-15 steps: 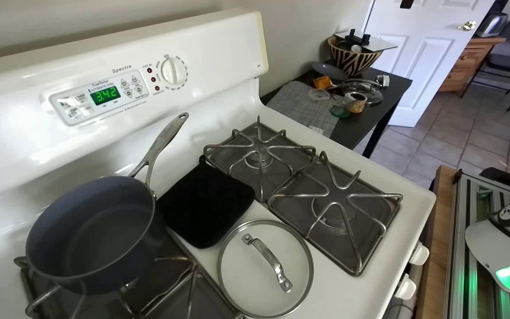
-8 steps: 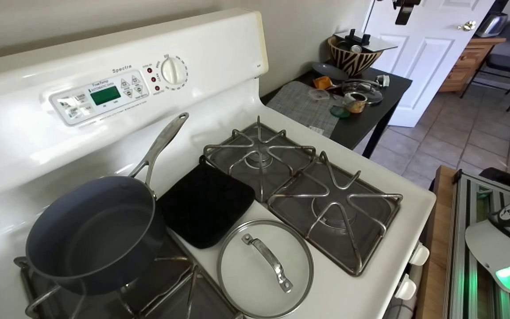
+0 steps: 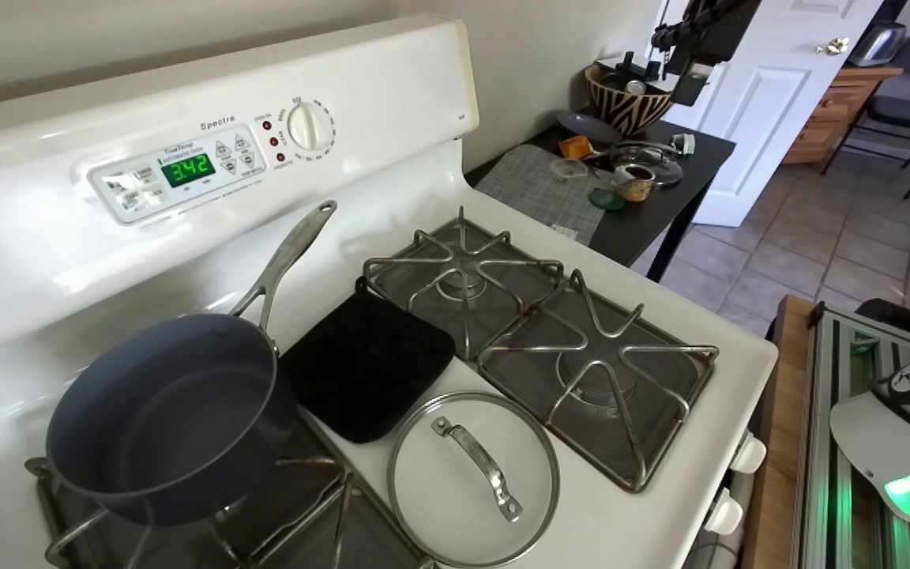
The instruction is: Put the pot holder over the lid then put the lid on the pot
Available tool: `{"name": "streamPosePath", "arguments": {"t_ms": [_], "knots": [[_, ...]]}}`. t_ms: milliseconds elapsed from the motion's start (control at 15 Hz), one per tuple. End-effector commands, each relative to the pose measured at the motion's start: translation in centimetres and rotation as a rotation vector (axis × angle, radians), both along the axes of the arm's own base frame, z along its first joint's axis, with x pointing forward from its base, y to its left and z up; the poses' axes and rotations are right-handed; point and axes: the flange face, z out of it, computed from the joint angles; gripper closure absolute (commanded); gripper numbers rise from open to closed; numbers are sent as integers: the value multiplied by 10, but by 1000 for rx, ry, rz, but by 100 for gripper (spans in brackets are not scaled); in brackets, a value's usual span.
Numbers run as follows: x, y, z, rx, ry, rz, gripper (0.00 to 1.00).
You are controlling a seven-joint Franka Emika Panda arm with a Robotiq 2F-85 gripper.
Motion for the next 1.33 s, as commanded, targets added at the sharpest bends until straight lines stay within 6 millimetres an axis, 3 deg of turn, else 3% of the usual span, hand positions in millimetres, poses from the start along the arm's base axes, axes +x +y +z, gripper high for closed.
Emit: {"name": "streamPosePath", "arguments": {"t_ms": [0, 67, 200, 533, 667, 1000, 1267], "knots": [[-10, 51, -8, 106, -167, -25, 0], [1, 32, -2, 56, -97, -3, 0], [0, 41, -5, 55, -108, 6, 0], [2, 33, -3, 60, -111, -10, 0], [10, 25, -6, -13, -202, -104, 0], [13, 74, -37, 111, -221, -28, 0], [20, 126, -70, 183, -209, 37, 0]]}}
